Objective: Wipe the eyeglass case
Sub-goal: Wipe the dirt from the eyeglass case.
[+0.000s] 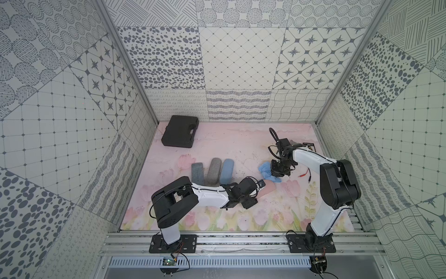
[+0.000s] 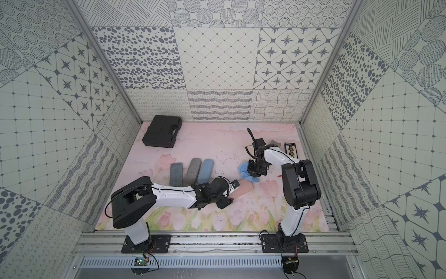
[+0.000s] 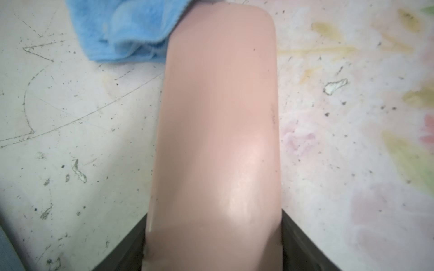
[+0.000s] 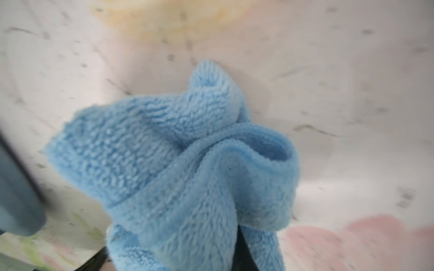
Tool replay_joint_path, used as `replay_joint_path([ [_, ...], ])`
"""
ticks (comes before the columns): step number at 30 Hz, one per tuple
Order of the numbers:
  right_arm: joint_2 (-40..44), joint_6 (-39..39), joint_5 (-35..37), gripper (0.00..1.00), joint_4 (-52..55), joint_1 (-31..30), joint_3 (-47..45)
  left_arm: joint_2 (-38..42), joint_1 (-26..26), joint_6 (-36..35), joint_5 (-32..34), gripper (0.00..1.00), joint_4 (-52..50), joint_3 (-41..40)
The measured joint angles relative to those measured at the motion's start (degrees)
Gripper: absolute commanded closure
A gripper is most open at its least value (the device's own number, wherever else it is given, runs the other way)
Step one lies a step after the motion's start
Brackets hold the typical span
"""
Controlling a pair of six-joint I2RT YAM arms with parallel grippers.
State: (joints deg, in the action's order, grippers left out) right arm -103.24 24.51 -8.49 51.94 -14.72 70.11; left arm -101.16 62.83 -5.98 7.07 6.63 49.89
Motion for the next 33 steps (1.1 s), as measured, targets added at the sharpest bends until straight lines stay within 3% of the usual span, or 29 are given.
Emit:
replay_joint_path([
  [10, -4.1, -6.3, 3.2, 1.0, 4.2, -4.3, 9.1, -2.1, -1.7, 2.3, -2.8, 0.83, -5.2, 4.6],
  [14, -4.4, -6.3, 2.1, 1.0, 0.1, -4.7, 4.1, -3.0, -3.6, 3.7, -6.6, 0.84, -7.7, 6.4],
  [24, 5.6, -0.8, -4.7, 1.0, -12.2, -1.0, -11.0, -4.3, -5.2, 4.3, -14.3, 0.84, -13.3, 9.3],
  [33, 9.6, 1.0, -6.2, 1.0, -4.6, 4.9, -13.6, -5.1, -5.9, 5.7, -14.8, 0.84, -14.7, 10.8],
])
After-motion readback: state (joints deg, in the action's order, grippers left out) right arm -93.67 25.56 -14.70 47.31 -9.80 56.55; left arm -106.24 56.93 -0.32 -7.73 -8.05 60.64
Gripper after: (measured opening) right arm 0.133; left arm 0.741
